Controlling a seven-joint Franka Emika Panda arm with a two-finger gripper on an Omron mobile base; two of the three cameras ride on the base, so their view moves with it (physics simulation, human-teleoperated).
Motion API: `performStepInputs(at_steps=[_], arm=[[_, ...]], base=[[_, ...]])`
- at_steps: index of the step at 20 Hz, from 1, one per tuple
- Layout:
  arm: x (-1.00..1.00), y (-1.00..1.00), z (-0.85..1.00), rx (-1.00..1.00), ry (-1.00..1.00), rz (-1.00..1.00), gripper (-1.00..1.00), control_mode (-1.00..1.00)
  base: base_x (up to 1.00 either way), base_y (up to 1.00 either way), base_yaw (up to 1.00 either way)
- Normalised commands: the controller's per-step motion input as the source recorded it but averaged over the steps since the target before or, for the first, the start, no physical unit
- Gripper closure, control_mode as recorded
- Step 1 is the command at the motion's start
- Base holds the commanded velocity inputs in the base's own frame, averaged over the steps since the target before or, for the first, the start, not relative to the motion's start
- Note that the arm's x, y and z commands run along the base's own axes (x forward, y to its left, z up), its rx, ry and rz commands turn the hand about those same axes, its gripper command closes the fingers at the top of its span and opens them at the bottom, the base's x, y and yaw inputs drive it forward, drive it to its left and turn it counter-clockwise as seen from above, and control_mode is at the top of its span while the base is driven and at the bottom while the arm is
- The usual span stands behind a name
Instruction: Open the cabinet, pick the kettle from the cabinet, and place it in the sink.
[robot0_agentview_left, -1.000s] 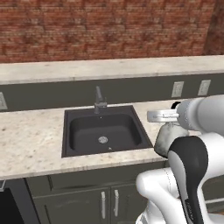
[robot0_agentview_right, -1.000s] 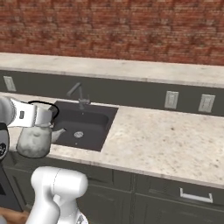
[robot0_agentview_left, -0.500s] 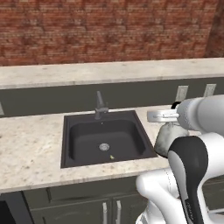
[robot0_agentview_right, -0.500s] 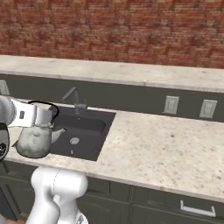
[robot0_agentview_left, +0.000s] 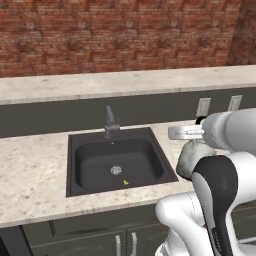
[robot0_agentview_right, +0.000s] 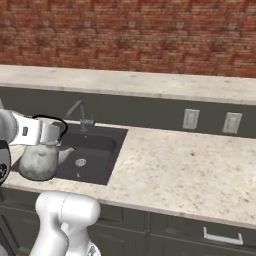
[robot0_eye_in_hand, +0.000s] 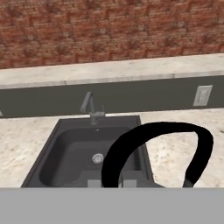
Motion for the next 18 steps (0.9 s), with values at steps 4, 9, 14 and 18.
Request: performStepInputs(at_steps=[4, 9, 14, 18], arm=[[0.00, 0.00, 0.00, 0.00, 0.00, 0.00, 1.00, 1.00], [0.00, 0.00, 0.00, 0.00, 0.00, 0.00, 1.00, 1.00], [0.00, 0.00, 0.00, 0.00, 0.00, 0.00, 1.00, 1.00], [0.00, 0.00, 0.00, 0.00, 0.00, 0.00, 1.00, 1.00]], base=[[-0.03, 0.04, -0.10], [-0.23, 0.09, -0.05], [-0.40, 0.09, -0.06], [-0.09, 0.09, -0.05]])
